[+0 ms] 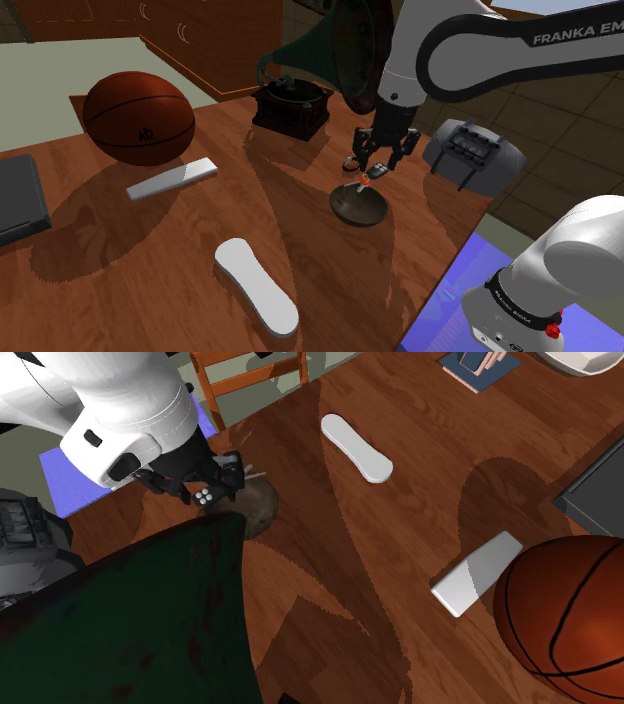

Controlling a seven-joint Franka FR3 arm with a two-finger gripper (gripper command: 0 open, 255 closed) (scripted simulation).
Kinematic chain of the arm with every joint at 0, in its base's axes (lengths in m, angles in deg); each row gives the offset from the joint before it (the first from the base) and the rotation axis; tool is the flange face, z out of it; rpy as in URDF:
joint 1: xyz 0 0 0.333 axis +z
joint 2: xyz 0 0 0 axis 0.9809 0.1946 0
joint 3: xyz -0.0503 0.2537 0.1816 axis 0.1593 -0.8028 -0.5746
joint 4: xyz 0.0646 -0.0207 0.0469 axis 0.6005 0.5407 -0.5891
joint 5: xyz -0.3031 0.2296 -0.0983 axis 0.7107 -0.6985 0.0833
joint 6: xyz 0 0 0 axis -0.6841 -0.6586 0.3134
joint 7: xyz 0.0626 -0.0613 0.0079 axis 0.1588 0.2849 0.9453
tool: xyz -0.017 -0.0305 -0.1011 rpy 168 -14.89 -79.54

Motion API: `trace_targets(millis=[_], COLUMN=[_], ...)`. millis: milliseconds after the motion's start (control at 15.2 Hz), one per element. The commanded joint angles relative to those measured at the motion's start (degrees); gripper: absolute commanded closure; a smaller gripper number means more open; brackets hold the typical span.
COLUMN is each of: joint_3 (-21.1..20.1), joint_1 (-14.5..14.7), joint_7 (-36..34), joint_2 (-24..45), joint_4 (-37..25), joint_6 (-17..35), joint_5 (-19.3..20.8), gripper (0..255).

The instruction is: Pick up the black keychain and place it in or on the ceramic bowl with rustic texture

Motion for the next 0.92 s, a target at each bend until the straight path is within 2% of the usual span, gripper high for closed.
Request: trace_targets(millis=[0, 726, 858], joint_3=[-0.17, -1.99, -1.98], joint_1=[0.03, -0.04, -0.04], joint_7=[0.1, -0.19, -0.19], joint_2=[0.27, 4.1, 4.1], joint_4=[1.19, 6.93, 6.93], joint_6=[1.47, 10.99, 10.99], joint_5=[-0.13, -0.5, -0.5], gripper=[255, 255, 255])
